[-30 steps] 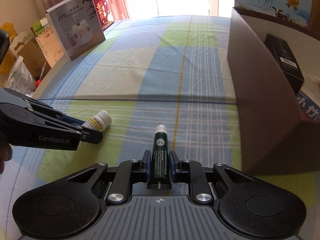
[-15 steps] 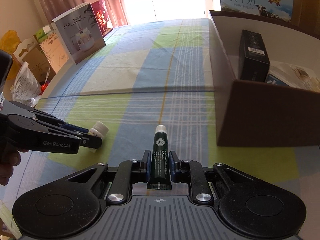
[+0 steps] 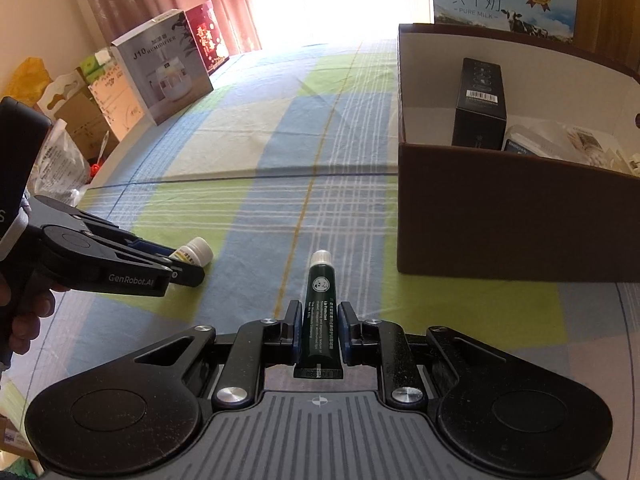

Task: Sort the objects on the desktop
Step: 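Carry the pill bottle and green tube with both tools over the brown box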

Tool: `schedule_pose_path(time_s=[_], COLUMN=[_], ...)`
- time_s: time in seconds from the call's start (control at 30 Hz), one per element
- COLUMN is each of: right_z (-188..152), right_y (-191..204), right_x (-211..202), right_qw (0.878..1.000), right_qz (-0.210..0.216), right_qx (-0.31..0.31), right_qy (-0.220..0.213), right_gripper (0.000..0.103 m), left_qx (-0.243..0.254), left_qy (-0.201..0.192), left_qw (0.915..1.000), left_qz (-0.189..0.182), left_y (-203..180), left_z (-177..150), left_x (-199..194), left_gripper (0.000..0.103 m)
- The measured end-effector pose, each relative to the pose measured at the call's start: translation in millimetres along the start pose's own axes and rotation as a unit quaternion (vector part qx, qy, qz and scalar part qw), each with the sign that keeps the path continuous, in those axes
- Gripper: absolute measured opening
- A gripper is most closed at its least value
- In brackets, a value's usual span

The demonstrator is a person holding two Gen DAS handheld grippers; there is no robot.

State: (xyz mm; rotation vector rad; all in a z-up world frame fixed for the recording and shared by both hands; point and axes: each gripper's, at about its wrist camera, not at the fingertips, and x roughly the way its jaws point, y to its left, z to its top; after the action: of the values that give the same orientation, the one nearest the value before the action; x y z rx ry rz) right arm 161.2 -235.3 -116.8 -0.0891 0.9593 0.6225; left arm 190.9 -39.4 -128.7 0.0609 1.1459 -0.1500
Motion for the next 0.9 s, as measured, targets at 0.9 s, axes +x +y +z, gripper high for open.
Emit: schedule_pose_path(time_s=[0.9], right_z=[38.2], right_y=[-113.3], right_x=[-116.7], right_qw=[0.993], right_qz=[0.024], right_qx=[0.038], right_qy=[-0.111], right_gripper=[0.015], left_qx=[0.039], left_qy=[-0.145], left_qw=[0.9869], left_qz=[-0.059], left_y=[-131.8], left_z=[74.7], left_x=[-97.7], left_gripper=[0.022])
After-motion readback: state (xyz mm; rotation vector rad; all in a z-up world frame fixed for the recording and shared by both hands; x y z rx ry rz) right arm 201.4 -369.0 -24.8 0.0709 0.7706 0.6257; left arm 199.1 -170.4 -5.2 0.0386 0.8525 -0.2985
